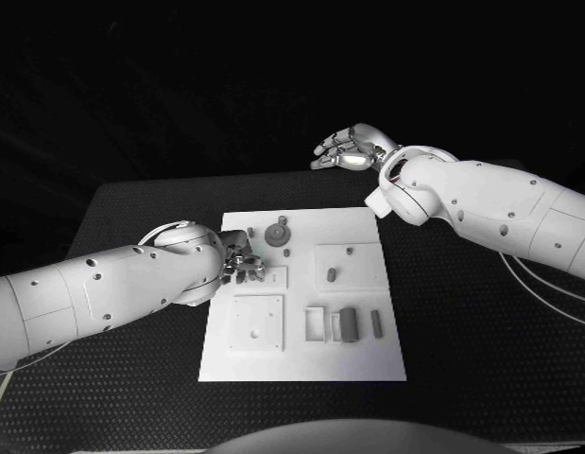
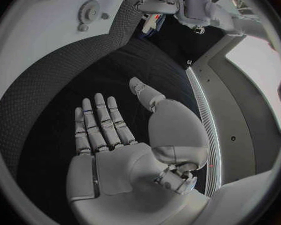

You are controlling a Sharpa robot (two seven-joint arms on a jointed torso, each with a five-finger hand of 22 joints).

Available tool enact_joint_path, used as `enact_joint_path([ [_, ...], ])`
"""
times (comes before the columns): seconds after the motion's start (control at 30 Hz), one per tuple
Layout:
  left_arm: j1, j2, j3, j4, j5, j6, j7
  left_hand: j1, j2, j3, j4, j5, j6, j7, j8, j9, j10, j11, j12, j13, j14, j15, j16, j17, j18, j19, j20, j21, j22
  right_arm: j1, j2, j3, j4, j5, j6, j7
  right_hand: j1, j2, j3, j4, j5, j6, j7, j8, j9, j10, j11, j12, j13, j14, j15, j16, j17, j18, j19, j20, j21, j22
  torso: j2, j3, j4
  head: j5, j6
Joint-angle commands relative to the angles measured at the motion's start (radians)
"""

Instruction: Assemble the parts on the task board

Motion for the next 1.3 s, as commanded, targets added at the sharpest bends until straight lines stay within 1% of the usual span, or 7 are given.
enact_joint_path([
  [0.03, -0.005, -0.003, -0.006, -0.012, -0.021, -0.005, -0.04, 0.001, 0.012, 0.035, 0.02, 0.001, 0.118, -0.041, 0.007, 0.001, 0.0, -0.01, 0.005, -0.001, 0.016, -0.026, 0.005, -0.001, 0.004, -0.002, -0.006, 0.004, 0.021, 0.0, 0.001, 0.0, 0.0, 0.0, 0.011, 0.008, 0.002, 0.011, -0.008, 0.0, -0.005, -0.001, 0.038, 0.006, -0.001, 0.006, -0.002, -0.005, -0.002, 0.004, 0.001, -0.007, -0.002, -0.017, -0.004, 0.001, -0.005, 0.001, 0.0, 0.0003, 0.0, 0.0, 0.0],
  [0.37, -0.006, 0.0, -0.003, -0.013, -0.022, -0.015, -0.035, 0.001, 0.012, 0.036, 0.02, -0.001, 0.118, -0.041, 0.007, 0.001, 0.0, -0.01, 0.005, -0.001, 0.017, -0.026, 0.005, -0.002, 0.005, -0.002, -0.007, 0.004, 0.021, -0.001, 0.003, 0.0, -0.001, 0.0, 0.012, 0.008, 0.002, 0.011, -0.008, 0.001, -0.005, -0.001, 0.038, 0.007, -0.001, 0.006, -0.002, -0.005, -0.002, 0.004, 0.001, -0.007, -0.002, -0.017, -0.004, 0.001, -0.005, 0.002, 0.001, -0.0003, -0.0007, 0.0, 0.0],
  [0.57, -0.005, 0.011, -0.004, -0.023, -0.02, -0.001, -0.037, 0.001, 0.012, 0.036, 0.02, -0.002, 0.117, -0.041, 0.007, 0.001, 0.0, -0.01, 0.005, -0.002, 0.017, -0.026, 0.005, -0.002, 0.005, -0.002, -0.007, 0.005, 0.021, -0.001, 0.003, 0.0, -0.001, 0.0, 0.012, 0.008, 0.002, 0.012, -0.008, 0.001, -0.005, -0.001, 0.038, 0.007, -0.001, 0.006, -0.002, -0.006, -0.003, 0.004, 0.001, -0.008, -0.002, -0.017, -0.004, 0.001, -0.006, 0.002, -0.001, 0.0013, -0.0006, 0.001, -0.001],
  [0.8, -0.005, 0.019, -0.005, -0.025, -0.015, 0.01, -0.037, 0.0, 0.013, 0.037, 0.02, -0.004, 0.117, -0.041, 0.007, 0.001, 0.0, -0.01, 0.004, -0.002, 0.017, -0.026, 0.005, -0.002, 0.005, -0.002, -0.006, 0.005, 0.021, -0.001, 0.002, 0.0, 0.0, 0.0, 0.012, 0.008, 0.002, 0.012, -0.008, 0.001, -0.005, -0.001, 0.038, 0.007, -0.002, 0.007, -0.002, -0.006, -0.004, 0.004, 0.001, -0.008, -0.002, -0.017, -0.004, 0.001, -0.006, 0.002, 0.0, 0.0008, 0.0001, 0.001, 0.0],
  [1.0, -0.006, 0.019, -0.004, -0.023, -0.015, 0.009, -0.036, 0.0, 0.013, 0.038, 0.021, -0.006, 0.116, -0.041, 0.007, 0.001, -0.001, -0.01, 0.004, -0.002, 0.017, -0.027, 0.005, -0.003, 0.005, -0.002, -0.006, 0.005, 0.021, -0.001, 0.002, 0.0, -0.001, 0.0, 0.012, 0.008, 0.002, 0.012, -0.008, 0.001, -0.005, -0.001, 0.038, 0.007, -0.002, 0.007, -0.002, -0.006, -0.004, 0.004, 0.0, -0.008, -0.002, -0.017, -0.004, 0.001, -0.006, 0.003, 0.0, 0.0014, -0.0007, 0.0, -0.001],
  [1.1, -0.006, 0.019, -0.004, -0.023, -0.015, 0.013, -0.037, -0.001, 0.014, 0.038, 0.021, -0.007, 0.116, -0.041, 0.007, 0.001, -0.001, -0.01, 0.004, -0.003, 0.017, -0.027, 0.005, -0.003, 0.005, -0.002, -0.006, 0.005, 0.021, -0.001, 0.002, 0.0, -0.001, 0.0, 0.013, 0.008, 0.002, 0.012, -0.008, 0.001, -0.005, -0.001, 0.038, 0.007, -0.002, 0.007, -0.002, -0.006, -0.004, 0.004, 0.0, -0.008, -0.002, -0.017, -0.004, 0.001, -0.006, 0.003, 0.0, 0.0009, -0.001, 0.0, 0.0],
  [1.3, -0.006, 0.019, -0.005, -0.022, -0.015, 0.019, -0.037, -0.001, 0.014, 0.038, 0.02, -0.007, 0.116, -0.041, 0.007, 0.001, -0.001, -0.01, 0.004, -0.003, 0.017, -0.027, 0.005, -0.003, 0.005, -0.002, -0.006, 0.005, 0.021, -0.002, 0.001, 0.0, -0.001, 0.0, 0.012, 0.008, 0.002, 0.012, -0.008, 0.001, -0.005, -0.001, 0.038, 0.007, -0.002, 0.007, -0.002, -0.006, -0.005, 0.004, 0.0, -0.008, -0.002, -0.017, -0.004, 0.001, -0.006, 0.003, 0.0, 0.0008, 0.0002, -0.001, -0.001],
])
